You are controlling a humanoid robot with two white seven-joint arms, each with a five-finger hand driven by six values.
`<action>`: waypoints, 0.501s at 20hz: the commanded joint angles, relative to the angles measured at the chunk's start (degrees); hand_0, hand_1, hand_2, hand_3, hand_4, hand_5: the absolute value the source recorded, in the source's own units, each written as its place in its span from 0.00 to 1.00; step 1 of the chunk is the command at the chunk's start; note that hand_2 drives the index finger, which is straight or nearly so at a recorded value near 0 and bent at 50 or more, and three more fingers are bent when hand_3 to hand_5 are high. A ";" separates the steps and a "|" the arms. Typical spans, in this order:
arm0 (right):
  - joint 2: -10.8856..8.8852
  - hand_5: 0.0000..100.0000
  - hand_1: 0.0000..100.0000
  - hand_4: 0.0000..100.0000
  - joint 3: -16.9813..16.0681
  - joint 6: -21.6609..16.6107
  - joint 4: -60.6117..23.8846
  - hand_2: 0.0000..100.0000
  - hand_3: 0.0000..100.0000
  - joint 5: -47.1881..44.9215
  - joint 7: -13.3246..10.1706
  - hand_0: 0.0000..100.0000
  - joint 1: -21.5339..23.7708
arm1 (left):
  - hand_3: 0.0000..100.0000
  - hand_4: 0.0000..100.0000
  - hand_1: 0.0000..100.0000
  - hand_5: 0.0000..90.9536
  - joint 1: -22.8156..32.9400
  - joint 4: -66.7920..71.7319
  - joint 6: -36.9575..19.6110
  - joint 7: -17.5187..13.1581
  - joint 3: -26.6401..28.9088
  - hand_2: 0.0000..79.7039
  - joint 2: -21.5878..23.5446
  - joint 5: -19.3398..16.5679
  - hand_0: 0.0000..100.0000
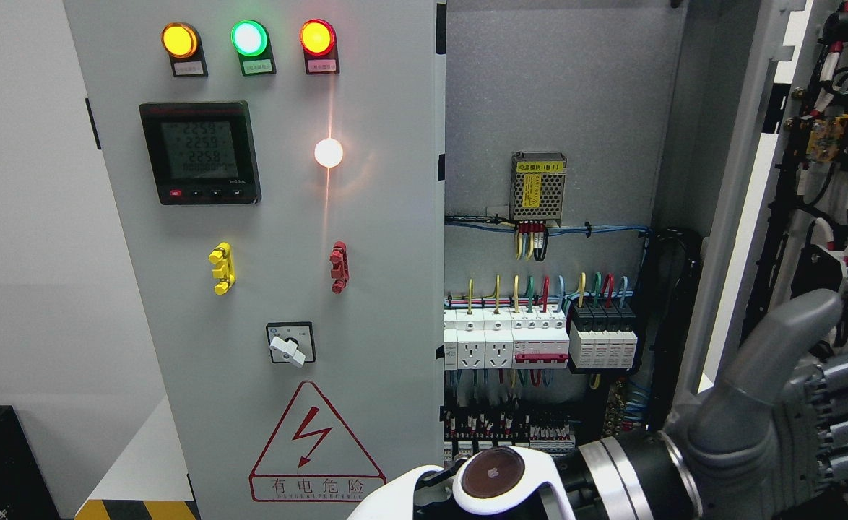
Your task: Open door with both hands
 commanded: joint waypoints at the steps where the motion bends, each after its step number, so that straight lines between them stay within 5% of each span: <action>1: 0.00 0.00 0.00 0.00 0.00 0.01 0.00 0.00 0.00 -0.53 -0.01 0.19 0.00 | 0.00 0.00 0.00 0.00 -0.95 5.13 0.03 0.00 -0.80 0.00 -4.89 -1.20 0.00; 10: 0.00 0.00 0.00 0.00 0.00 0.01 0.00 0.00 0.00 -0.53 -0.01 0.19 0.00 | 0.00 0.00 0.00 0.00 -3.50 7.68 -0.32 0.00 -2.91 0.00 -5.07 -1.37 0.00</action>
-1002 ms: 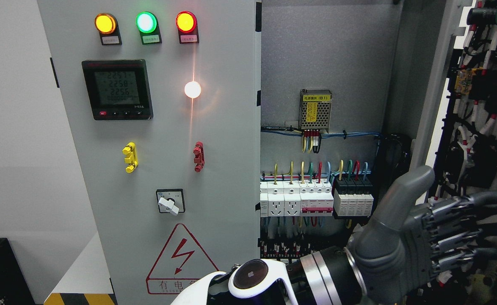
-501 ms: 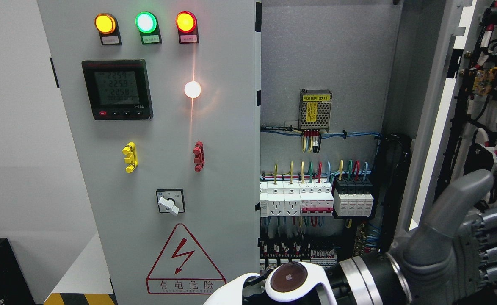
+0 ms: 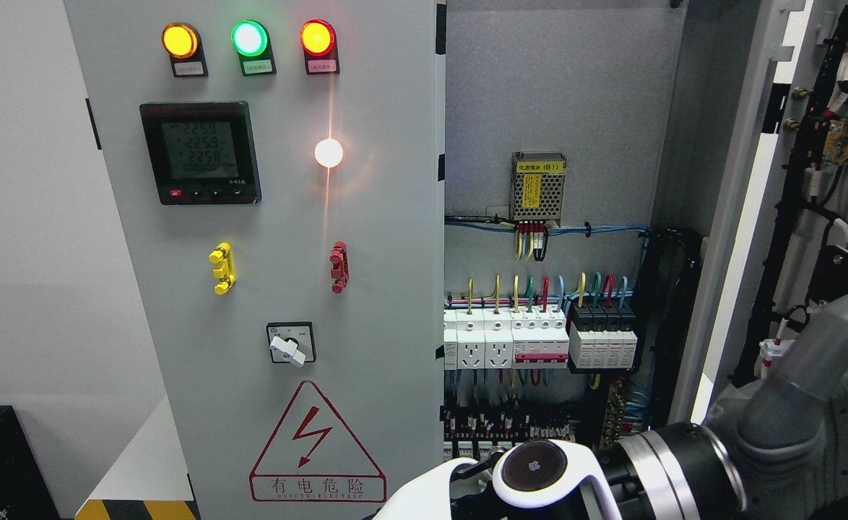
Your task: Open door with both hands
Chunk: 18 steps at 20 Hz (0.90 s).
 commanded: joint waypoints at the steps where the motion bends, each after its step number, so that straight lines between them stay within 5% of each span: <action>1: 0.00 0.00 0.00 0.00 0.00 0.01 0.00 0.00 0.00 -0.53 -0.05 0.19 0.00 | 0.00 0.00 0.00 0.00 -1.56 3.53 -0.64 0.00 -2.23 0.00 -2.10 -0.25 0.00; 18: 0.00 0.00 0.00 0.00 0.00 0.01 0.00 0.00 0.00 -0.53 -0.05 0.19 0.00 | 0.00 0.00 0.00 0.00 -5.87 5.99 -0.90 -0.18 -5.48 0.00 -2.54 0.10 0.00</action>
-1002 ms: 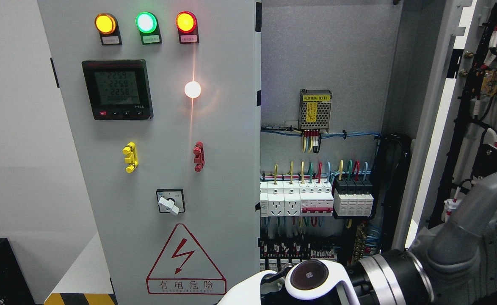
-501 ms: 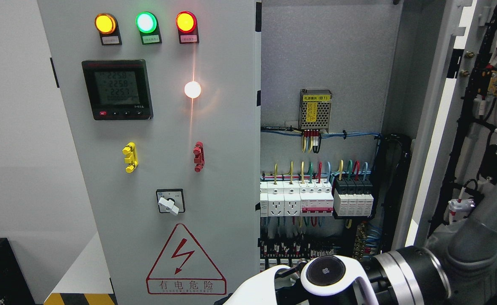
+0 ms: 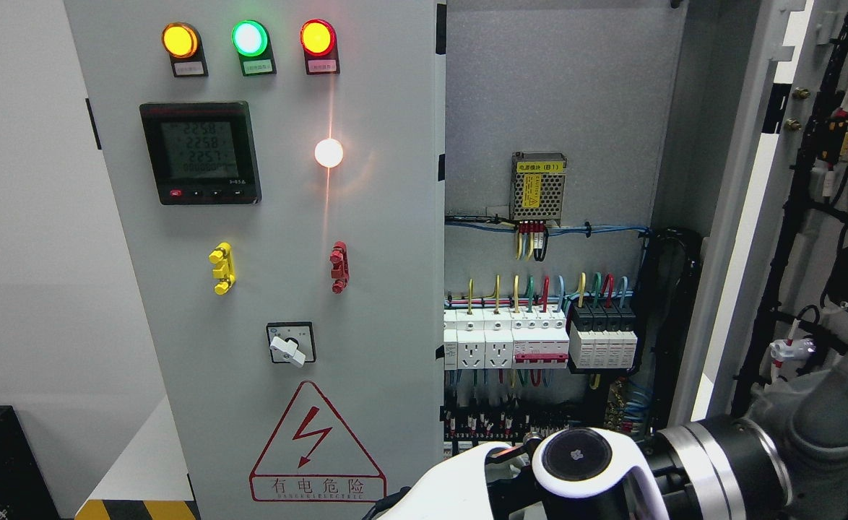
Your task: Open door with both hands
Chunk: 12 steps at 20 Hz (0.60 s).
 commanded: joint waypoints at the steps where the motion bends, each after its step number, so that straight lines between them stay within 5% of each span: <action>1: 0.00 0.00 0.00 0.00 0.00 0.01 0.00 0.00 0.00 -0.53 -0.07 0.19 0.00 | 0.00 0.00 0.00 0.00 -1.23 1.92 0.01 -0.04 -2.27 0.00 -0.58 0.05 0.00; 12: 0.00 0.00 0.00 0.00 0.00 0.01 0.00 0.00 0.00 -0.53 -0.07 0.19 0.00 | 0.00 0.00 0.00 0.00 -0.44 -0.35 0.89 0.13 -0.44 0.00 0.03 -0.04 0.00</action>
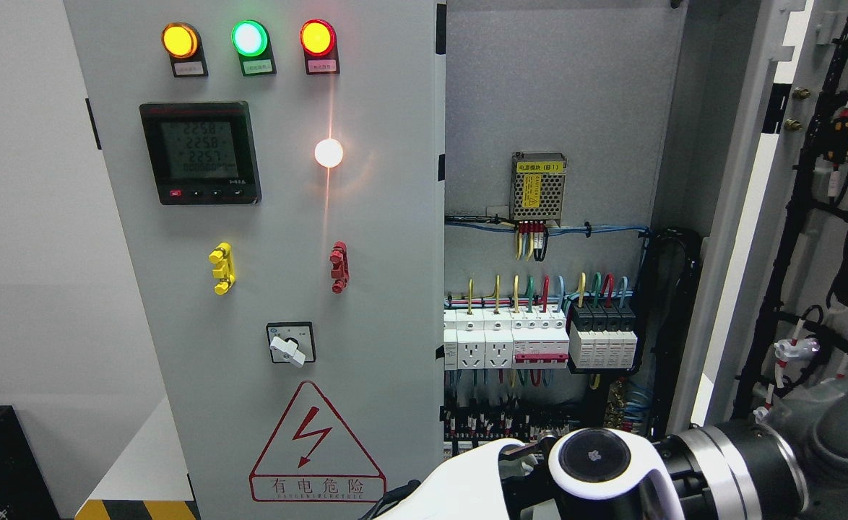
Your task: Open door with both hands
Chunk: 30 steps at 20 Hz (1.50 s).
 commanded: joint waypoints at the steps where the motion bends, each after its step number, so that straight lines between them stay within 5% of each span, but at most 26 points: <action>1: 0.00 0.00 0.00 0.00 0.00 0.01 0.00 0.00 0.00 -0.53 -0.03 0.19 0.00 | 0.00 0.00 0.00 0.00 0.51 -1.96 0.76 0.55 1.23 0.00 0.51 0.13 0.00; 10: 0.00 0.00 0.00 0.00 0.00 0.01 0.00 0.00 0.00 -0.53 -0.03 0.19 0.00 | 0.00 0.00 0.00 0.00 3.93 -8.46 2.87 0.55 7.38 0.00 5.77 0.48 0.00; 19: 0.00 0.00 0.00 0.00 0.00 0.01 0.00 0.00 0.00 -0.53 -0.03 0.19 0.00 | 0.00 0.00 0.00 0.00 16.40 -20.42 3.67 0.46 10.28 0.00 20.09 0.48 0.00; 30: 0.00 0.00 0.00 0.00 0.00 0.01 0.00 0.00 0.00 -0.53 -0.03 0.19 0.00 | 0.00 0.00 0.00 0.00 30.55 -25.25 2.44 0.11 13.97 0.00 32.22 0.66 0.00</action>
